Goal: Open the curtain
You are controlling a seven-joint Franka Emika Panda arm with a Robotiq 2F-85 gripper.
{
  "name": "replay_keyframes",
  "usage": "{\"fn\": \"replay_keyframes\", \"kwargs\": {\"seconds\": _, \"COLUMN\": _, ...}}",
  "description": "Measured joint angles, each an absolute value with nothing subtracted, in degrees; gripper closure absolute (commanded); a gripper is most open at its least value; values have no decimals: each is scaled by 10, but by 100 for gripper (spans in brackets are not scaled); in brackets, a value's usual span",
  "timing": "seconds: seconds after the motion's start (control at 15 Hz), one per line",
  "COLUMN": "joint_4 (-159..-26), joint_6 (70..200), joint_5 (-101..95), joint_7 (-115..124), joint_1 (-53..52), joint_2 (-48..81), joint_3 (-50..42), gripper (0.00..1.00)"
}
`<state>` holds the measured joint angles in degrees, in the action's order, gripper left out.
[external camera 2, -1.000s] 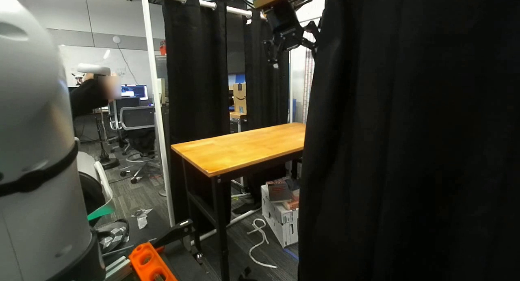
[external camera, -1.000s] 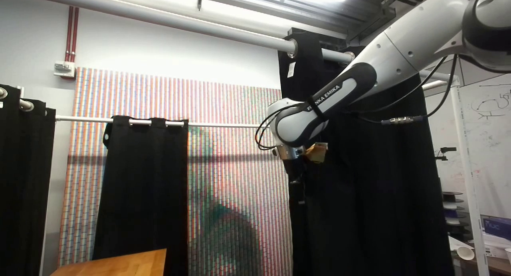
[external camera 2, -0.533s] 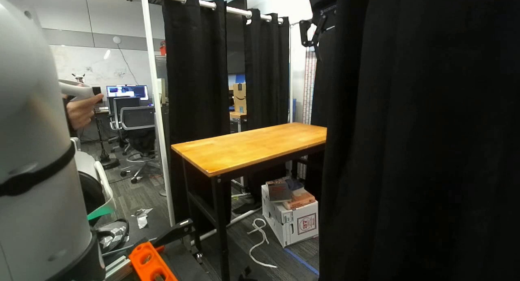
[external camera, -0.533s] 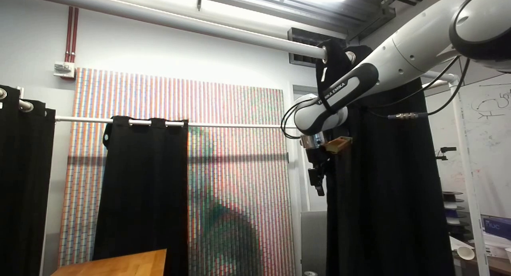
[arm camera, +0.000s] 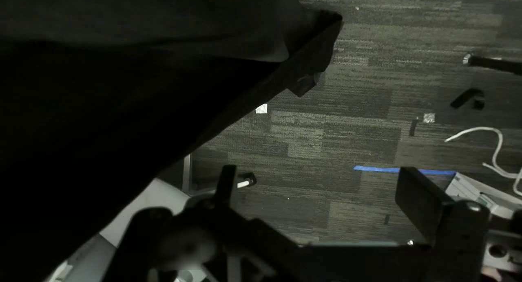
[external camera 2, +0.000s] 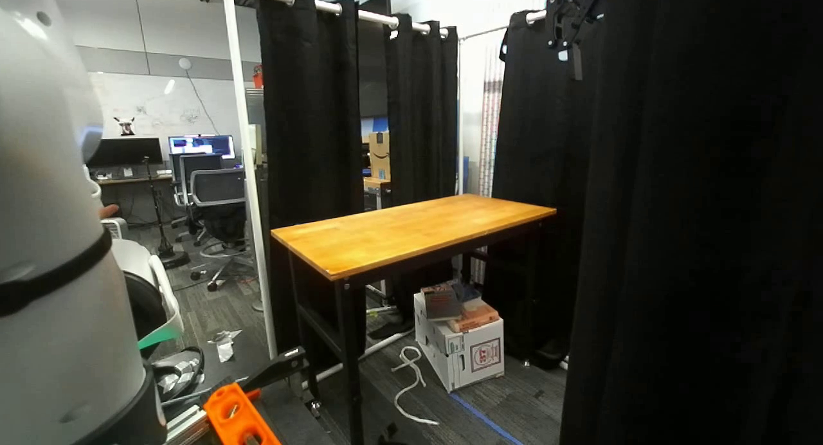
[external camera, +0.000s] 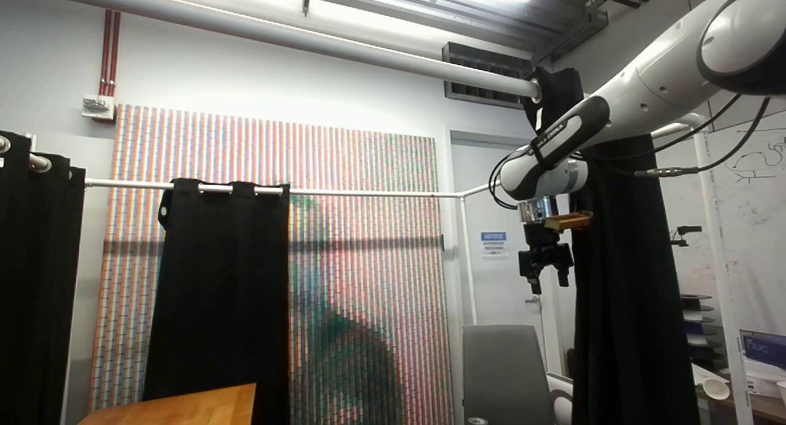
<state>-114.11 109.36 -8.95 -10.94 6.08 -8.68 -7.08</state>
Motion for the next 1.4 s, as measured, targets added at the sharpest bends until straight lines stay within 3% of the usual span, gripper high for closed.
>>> {"fn": "replay_keyframes", "kwargs": {"seconds": 0.67, "joint_4": -1209, "joint_6": 1087, "joint_5": 67, "joint_7": -148, "joint_1": 117, "joint_2": -82, "joint_3": -157, "gripper": 0}}
{"fn": "replay_keyframes", "kwargs": {"seconds": 1.4, "joint_4": -1174, "joint_6": 937, "joint_5": 149, "joint_7": -361, "joint_1": 149, "joint_2": -63, "joint_3": -217, "gripper": 0}}
